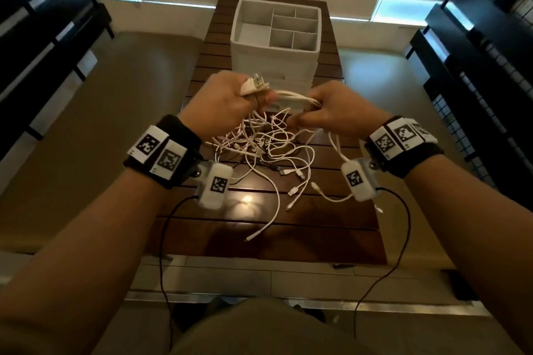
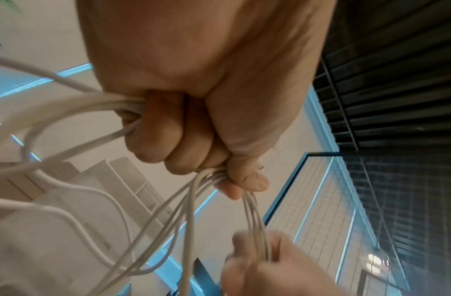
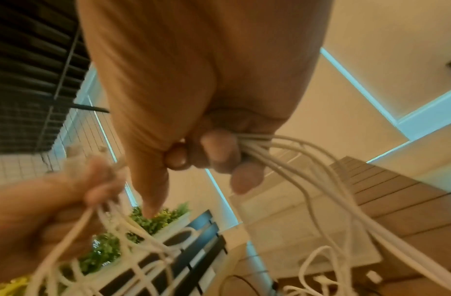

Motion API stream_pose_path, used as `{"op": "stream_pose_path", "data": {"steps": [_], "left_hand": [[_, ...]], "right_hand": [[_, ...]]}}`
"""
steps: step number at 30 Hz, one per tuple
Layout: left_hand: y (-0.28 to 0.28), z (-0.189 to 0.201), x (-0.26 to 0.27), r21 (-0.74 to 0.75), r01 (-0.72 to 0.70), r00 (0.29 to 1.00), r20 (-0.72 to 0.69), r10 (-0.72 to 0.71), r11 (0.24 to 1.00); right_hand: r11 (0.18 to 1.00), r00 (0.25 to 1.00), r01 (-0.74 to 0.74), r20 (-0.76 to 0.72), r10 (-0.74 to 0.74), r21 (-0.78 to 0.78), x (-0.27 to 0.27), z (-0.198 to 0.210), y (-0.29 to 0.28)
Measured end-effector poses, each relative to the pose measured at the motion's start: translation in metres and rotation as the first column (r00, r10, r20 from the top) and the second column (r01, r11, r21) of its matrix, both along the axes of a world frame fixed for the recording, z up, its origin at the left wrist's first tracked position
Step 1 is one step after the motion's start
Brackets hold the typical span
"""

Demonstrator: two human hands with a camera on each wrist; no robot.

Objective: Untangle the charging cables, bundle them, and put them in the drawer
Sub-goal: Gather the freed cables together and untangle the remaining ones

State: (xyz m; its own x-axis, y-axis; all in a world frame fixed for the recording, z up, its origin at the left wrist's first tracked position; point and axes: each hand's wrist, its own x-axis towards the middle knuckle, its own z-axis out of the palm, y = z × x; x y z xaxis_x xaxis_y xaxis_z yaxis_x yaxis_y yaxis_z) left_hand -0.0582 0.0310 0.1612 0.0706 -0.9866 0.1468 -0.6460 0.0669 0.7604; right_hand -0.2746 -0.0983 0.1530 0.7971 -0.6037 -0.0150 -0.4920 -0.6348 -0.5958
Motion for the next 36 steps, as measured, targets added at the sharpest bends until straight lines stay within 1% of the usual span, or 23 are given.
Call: {"op": "stream_pose_path", "data": {"steps": [3, 4, 6, 8, 9, 11, 12, 14, 18, 19, 21, 22, 24, 26, 27, 28, 30, 33, 34, 35, 36], "left_hand": [[0.004, 0.007, 0.016, -0.108, -0.127, 0.979, -0.172, 0.107, 0.986], [0.004, 0.008, 0.021, -0.141, -0.160, 0.973, -0.191, 0.132, 0.977], [0.006, 0.005, 0.026, -0.150, -0.171, 0.976, -0.163, 0.146, 0.974], [0.006, -0.001, 0.029, -0.136, -0.177, 0.979, -0.123, 0.161, 0.975], [0.006, -0.003, 0.031, -0.135, -0.195, 0.976, -0.127, 0.178, 0.972], [0.008, -0.006, 0.038, -0.143, -0.245, 0.965, -0.134, 0.226, 0.959], [0.009, -0.006, 0.043, -0.147, -0.269, 0.959, -0.132, 0.250, 0.952], [0.015, -0.008, 0.051, -0.150, -0.313, 0.946, -0.134, 0.295, 0.938], [0.022, -0.009, 0.054, -0.147, -0.357, 0.931, -0.135, 0.339, 0.922], [0.022, -0.008, 0.054, -0.144, -0.351, 0.934, -0.131, 0.333, 0.925], [0.022, -0.010, 0.052, -0.131, -0.326, 0.942, -0.128, 0.310, 0.936], [0.022, -0.012, 0.051, -0.126, -0.317, 0.945, -0.132, 0.301, 0.940], [0.025, -0.016, 0.049, -0.127, -0.306, 0.947, -0.140, 0.288, 0.944], [0.029, -0.022, 0.047, -0.109, -0.285, 0.953, -0.134, 0.270, 0.952], [0.031, -0.025, 0.045, -0.090, -0.271, 0.958, -0.127, 0.259, 0.958], [0.032, -0.027, 0.042, -0.075, -0.260, 0.961, -0.122, 0.249, 0.963], [0.032, -0.029, 0.035, -0.071, -0.250, 0.962, -0.129, 0.240, 0.966], [0.030, -0.026, 0.028, -0.084, -0.260, 0.957, -0.154, 0.245, 0.962], [0.029, -0.025, 0.028, -0.089, -0.261, 0.956, -0.158, 0.245, 0.961], [0.030, -0.024, 0.028, -0.091, -0.260, 0.957, -0.159, 0.244, 0.961], [0.030, -0.023, 0.029, -0.090, -0.257, 0.958, -0.159, 0.241, 0.962]], "right_hand": [[0.989, 0.988, 0.150, -0.031, -0.150, -0.012, -0.026, -0.025, -0.012], [0.977, 0.977, 0.212, -0.024, -0.212, -0.011, -0.032, -0.032, -0.016], [0.943, 0.942, 0.332, 0.049, -0.331, -0.010, -0.037, -0.037, -0.022], [0.916, 0.908, 0.399, 0.156, -0.389, -0.039, -0.036, -0.030, -0.028], [0.918, 0.911, 0.391, 0.169, -0.375, -0.071, -0.036, -0.025, -0.029], [0.943, 0.948, 0.309, 0.120, -0.295, -0.125, -0.037, -0.021, -0.028], [0.954, 0.961, 0.270, 0.092, -0.259, -0.129, -0.041, -0.023, -0.028], [0.960, 0.968, 0.250, 0.068, -0.243, -0.130, -0.048, -0.027, -0.034], [0.956, 0.955, 0.292, 0.058, -0.290, -0.017, -0.049, -0.033, -0.044], [0.954, 0.954, 0.299, 0.014, -0.299, -0.021, -0.045, -0.036, -0.045], [0.950, 0.941, 0.310, -0.131, -0.312, -0.036, -0.036, -0.047, -0.043], [0.943, 0.920, 0.330, -0.216, -0.328, -0.025, -0.035, -0.059, -0.046], [0.926, 0.845, 0.376, -0.417, -0.335, 0.018, -0.038, -0.081, -0.046], [0.917, 0.761, 0.386, -0.595, -0.256, 0.099, -0.041, -0.105, -0.039], [0.904, 0.738, 0.396, -0.641, -0.211, 0.158, -0.041, -0.115, -0.033], [0.886, 0.731, 0.410, -0.660, -0.174, 0.219, -0.038, -0.122, -0.028], [0.835, 0.765, 0.446, -0.622, -0.168, 0.323, -0.025, -0.129, -0.022], [0.698, 0.814, 0.544, -0.494, -0.305, 0.466, -0.001, -0.134, -0.029], [0.680, 0.820, 0.555, -0.453, -0.351, 0.479, 0.006, -0.140, -0.033], [0.659, 0.831, 0.551, -0.407, -0.379, 0.513, 0.013, -0.159, -0.046], [0.628, 0.847, 0.532, -0.369, -0.383, 0.568, 0.020, -0.165, -0.049]]}}
